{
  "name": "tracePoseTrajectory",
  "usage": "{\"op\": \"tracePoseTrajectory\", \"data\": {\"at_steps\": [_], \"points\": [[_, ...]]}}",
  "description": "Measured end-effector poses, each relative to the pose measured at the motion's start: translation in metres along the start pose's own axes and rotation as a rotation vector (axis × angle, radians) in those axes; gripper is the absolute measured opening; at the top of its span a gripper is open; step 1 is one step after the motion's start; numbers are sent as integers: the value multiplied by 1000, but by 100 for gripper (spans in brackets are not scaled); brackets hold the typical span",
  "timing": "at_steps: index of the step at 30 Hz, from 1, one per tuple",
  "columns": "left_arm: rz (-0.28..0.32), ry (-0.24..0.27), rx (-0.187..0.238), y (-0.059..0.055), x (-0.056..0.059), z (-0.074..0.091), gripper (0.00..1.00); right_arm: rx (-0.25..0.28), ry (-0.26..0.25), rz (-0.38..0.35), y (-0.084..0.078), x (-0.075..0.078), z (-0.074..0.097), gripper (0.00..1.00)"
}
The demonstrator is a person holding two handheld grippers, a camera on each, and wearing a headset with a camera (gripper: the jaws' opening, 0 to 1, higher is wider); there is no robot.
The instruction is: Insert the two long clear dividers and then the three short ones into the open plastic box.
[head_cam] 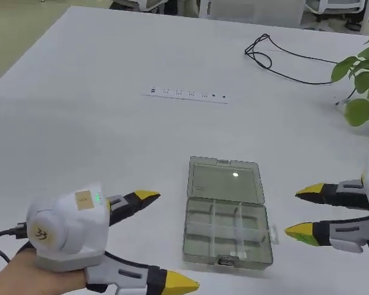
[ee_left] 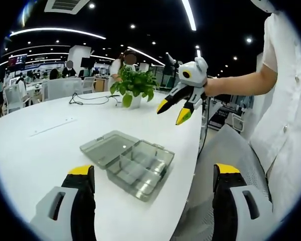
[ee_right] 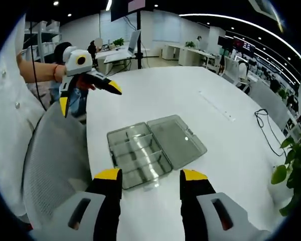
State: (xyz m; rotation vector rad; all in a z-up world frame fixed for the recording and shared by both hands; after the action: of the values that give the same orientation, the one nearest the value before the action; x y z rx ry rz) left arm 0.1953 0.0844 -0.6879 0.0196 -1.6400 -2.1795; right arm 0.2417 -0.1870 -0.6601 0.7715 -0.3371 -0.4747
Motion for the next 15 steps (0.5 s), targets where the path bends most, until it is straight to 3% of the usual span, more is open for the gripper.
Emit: {"op": "tracePoseTrajectory", "data": {"at_steps": [15], "points": [[-8, 8, -43, -7, -2, 6, 100, 82, -128, -159, -40, -16, 15, 74]]}}
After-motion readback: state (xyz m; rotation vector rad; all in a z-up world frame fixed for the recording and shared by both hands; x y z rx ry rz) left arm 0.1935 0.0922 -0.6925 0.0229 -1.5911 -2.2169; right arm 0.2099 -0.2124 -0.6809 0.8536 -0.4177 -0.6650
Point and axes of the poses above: the centre of the closed fingertips' face, and the gripper's own axes: z roughly backward along the fingers, x roughly to its right, y roughly out of its top, the point moved 7 cm from there along z, roughly backward along the fingers, and after that the axes turned 8 degrees about -y, right-handed, at the moved point
